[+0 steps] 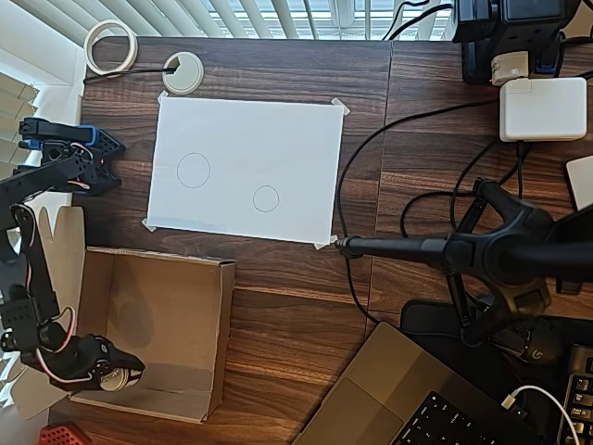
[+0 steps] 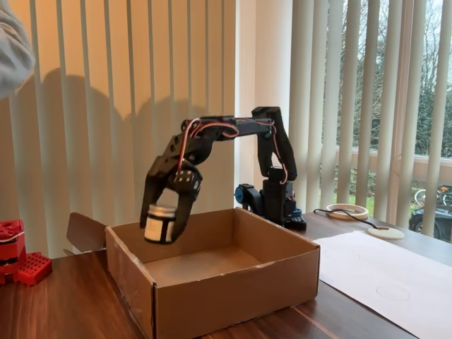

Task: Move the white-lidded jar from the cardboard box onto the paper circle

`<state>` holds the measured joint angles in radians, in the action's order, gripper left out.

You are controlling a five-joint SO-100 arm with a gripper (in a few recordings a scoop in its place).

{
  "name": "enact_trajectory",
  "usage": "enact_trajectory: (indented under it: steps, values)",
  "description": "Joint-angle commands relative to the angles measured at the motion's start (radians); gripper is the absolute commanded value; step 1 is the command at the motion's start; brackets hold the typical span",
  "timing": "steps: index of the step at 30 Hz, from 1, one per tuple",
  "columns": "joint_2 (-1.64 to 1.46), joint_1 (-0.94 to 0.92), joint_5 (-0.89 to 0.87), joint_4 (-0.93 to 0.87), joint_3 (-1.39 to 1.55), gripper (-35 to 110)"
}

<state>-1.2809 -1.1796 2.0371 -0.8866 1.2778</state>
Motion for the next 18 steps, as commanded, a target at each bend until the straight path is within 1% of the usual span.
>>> enact_trajectory:
  steps: [1, 10, 18]
  values:
    - [-0.262, 0.084, -0.014, -0.006, 0.002, 9]
    - [-0.368, 0.334, -0.041, 0.015, 0.051, 8]
    - [-0.443, 0.611, -0.097, 0.141, 0.19, 8]
